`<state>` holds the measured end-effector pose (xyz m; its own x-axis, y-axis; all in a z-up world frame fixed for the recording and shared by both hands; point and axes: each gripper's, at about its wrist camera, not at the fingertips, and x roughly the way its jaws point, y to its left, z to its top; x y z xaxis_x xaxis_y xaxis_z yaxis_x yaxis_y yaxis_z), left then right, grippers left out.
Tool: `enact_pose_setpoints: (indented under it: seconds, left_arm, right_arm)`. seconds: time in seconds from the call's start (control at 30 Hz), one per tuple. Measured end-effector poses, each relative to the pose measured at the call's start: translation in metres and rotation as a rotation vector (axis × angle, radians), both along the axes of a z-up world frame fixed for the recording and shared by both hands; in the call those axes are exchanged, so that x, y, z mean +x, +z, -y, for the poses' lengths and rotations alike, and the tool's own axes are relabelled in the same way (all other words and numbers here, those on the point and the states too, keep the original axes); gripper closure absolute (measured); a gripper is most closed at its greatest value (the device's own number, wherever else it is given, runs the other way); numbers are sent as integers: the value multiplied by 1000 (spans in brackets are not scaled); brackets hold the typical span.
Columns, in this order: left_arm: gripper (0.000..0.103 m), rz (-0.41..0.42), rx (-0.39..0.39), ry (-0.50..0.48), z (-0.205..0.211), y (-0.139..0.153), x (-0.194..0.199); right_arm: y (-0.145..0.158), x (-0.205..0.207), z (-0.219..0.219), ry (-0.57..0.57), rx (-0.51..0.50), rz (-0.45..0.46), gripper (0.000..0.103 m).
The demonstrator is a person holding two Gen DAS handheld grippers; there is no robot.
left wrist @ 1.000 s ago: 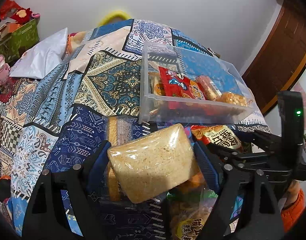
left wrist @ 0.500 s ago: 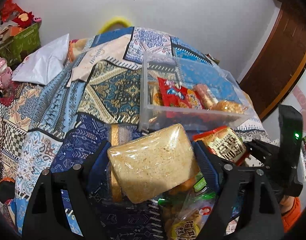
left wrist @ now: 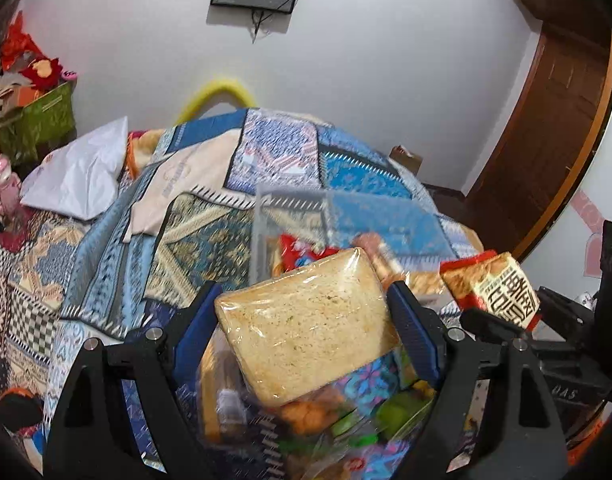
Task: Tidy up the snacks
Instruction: 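Carry the bread pack toward the box with the left tool while the right tool grasps the red-and-white snack pack, then lower the bread pack into the box with the left tool while the right tool drops its snack pack in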
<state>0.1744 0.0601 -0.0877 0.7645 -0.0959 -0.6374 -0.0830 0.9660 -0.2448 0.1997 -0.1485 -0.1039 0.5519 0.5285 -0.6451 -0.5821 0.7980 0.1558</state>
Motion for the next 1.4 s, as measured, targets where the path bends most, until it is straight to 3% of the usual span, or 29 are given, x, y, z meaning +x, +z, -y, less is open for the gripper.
enact_pose_setpoints:
  seconds: [0.33, 0.8, 1.27, 1.4]
  left_arm:
    - [20, 27, 39, -24, 20, 11, 46]
    - [20, -126, 60, -50, 38, -51, 119]
    - [19, -207, 22, -50, 36, -74, 131]
    - [18, -162, 38, -61, 40, -58, 121]
  right_arm:
    - [15, 47, 18, -113, 51, 40, 41]
    - [-23, 102, 1, -134, -13, -39, 41]
    - [-39, 110, 3, -109, -50, -100, 38]
    - [-25, 101, 4, -100, -45, -65, 35]
